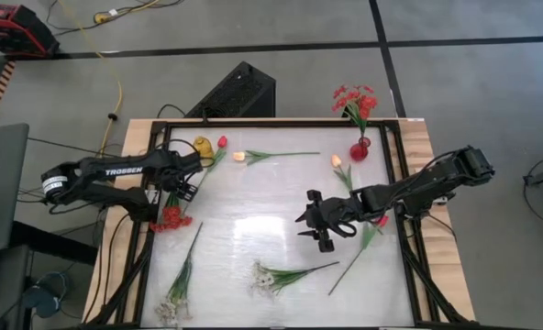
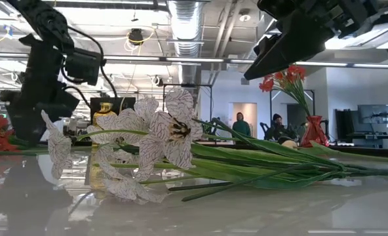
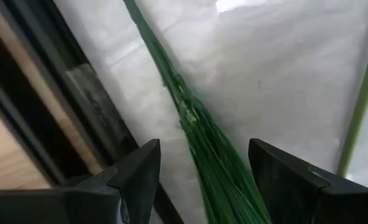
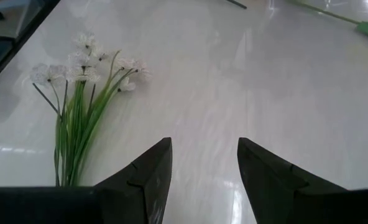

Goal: Sort flowers into vase by color
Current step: Put the red flowers into the red vase

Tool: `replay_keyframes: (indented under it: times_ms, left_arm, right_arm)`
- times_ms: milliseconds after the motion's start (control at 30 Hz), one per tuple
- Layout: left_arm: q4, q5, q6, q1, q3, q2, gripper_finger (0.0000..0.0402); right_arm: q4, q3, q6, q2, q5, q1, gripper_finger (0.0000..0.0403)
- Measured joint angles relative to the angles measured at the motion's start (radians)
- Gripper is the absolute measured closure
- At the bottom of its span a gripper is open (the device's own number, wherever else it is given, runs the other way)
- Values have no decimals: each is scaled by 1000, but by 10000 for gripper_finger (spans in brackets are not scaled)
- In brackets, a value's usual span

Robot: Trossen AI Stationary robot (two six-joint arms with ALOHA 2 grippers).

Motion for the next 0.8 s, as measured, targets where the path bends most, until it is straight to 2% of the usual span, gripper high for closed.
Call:
replay_keyframes:
  times_ms: [200, 300, 400, 667, 800]
  left_arm:
    - [84, 64, -17, 0, -63, -6, 169]
    - [80, 74, -35, 0, -70, -6, 184]
    - [73, 80, -48, 0, -68, -4, 225]
    - [80, 86, -45, -1, -69, -3, 378]
    - [85, 73, -47, -1, -71, -30, 390]
  right_arm:
    - [7, 0, 0, 0, 1, 0, 196]
    - [8, 0, 0, 0, 1, 0, 196]
    - [12, 0, 0, 0, 1, 0, 196]
    - [11, 0, 0, 0, 1, 0, 196]
    - [11, 0, 0, 0, 1, 0, 196]
